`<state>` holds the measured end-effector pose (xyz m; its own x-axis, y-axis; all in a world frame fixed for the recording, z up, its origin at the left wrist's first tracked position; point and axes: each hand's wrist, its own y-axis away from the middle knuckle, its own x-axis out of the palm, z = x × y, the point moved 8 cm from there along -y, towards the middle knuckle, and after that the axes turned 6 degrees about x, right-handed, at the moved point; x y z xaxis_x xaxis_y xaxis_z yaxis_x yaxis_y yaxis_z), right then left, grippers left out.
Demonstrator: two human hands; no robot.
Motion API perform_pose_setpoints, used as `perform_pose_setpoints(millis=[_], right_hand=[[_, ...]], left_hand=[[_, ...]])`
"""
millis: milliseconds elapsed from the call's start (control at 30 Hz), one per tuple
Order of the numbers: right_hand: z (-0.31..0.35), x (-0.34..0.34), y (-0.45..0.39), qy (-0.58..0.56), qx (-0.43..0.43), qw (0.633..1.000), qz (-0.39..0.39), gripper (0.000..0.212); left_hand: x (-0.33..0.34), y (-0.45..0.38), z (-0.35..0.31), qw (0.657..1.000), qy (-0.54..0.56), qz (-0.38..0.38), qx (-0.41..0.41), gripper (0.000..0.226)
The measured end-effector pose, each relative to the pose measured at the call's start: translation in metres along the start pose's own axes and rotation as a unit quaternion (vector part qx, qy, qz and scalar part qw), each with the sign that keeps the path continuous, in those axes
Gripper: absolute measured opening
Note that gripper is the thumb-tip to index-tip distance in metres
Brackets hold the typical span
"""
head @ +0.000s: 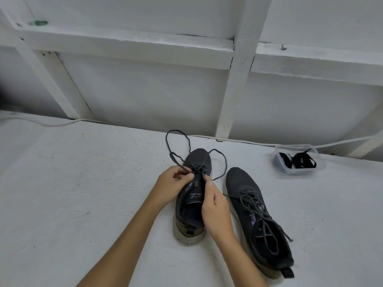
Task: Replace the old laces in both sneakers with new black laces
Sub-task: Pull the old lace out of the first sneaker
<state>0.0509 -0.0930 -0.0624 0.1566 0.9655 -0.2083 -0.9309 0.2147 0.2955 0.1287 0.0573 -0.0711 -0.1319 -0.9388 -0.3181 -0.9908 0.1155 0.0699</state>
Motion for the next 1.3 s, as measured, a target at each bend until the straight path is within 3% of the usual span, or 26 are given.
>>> perform_pose_setpoints(millis=[67, 200, 333, 367, 533, 700, 767, 867, 933, 1033, 1133, 1233, 1300], right_hand=[[-0.001, 0.000, 0.000, -0.001, -0.001, 1.000, 0.000, 0.045], [-0.001, 0.000, 0.000, 0.002, -0.003, 1.000, 0.002, 0.045], [-0.001, 0.000, -0.001, -0.001, -0.005, 1.000, 0.003, 0.045], [0.000, 0.000, -0.001, 0.001, -0.007, 1.000, 0.002, 0.045], [0.000, 0.000, -0.001, 0.003, -0.008, 1.000, 0.001, 0.044], [0.000, 0.000, -0.001, -0.007, -0.006, 1.000, 0.001, 0.045], [0.000, 0.000, -0.001, -0.002, -0.006, 1.000, 0.001, 0.045], [0.000, -0.001, -0.001, 0.005, -0.006, 1.000, 0.001, 0.045], [0.000, -0.001, 0.000, 0.003, -0.005, 1.000, -0.001, 0.045], [0.001, -0.001, 0.000, 0.009, -0.006, 1.000, 0.001, 0.046], [0.000, -0.001, -0.001, 0.005, -0.007, 1.000, 0.003, 0.045], [0.001, 0.000, -0.001, 0.005, -0.005, 1.000, 0.001, 0.045], [0.001, -0.001, 0.000, 0.007, -0.005, 1.000, -0.001, 0.044]], left_hand=[[-0.005, -0.004, -0.004, 0.999, -0.025, -0.022, 0.011, 0.007], [-0.013, -0.005, 0.005, 0.986, 0.095, -0.122, -0.053, 0.016], [0.001, 0.000, 0.002, 1.000, -0.013, 0.007, -0.014, 0.009], [0.001, -0.002, 0.001, 1.000, -0.027, 0.010, -0.003, 0.007], [-0.008, -0.002, 0.008, 0.986, 0.095, -0.131, -0.053, 0.018], [0.000, -0.001, 0.002, 1.000, 0.007, -0.013, -0.009, 0.010], [-0.008, -0.004, 0.001, 0.997, 0.027, -0.064, -0.016, 0.012], [-0.010, -0.001, 0.009, 0.972, 0.162, -0.151, -0.079, 0.022], [-0.007, 0.001, 0.009, 0.980, 0.135, -0.129, -0.072, 0.022], [-0.002, 0.001, -0.002, 0.999, 0.031, -0.028, -0.011, 0.013], [0.000, 0.001, -0.008, 0.999, 0.015, 0.033, 0.018, 0.012], [-0.002, -0.002, -0.008, 0.999, -0.006, 0.037, 0.031, 0.011], [-0.008, -0.004, -0.007, 1.000, -0.017, -0.015, 0.019, 0.008]])
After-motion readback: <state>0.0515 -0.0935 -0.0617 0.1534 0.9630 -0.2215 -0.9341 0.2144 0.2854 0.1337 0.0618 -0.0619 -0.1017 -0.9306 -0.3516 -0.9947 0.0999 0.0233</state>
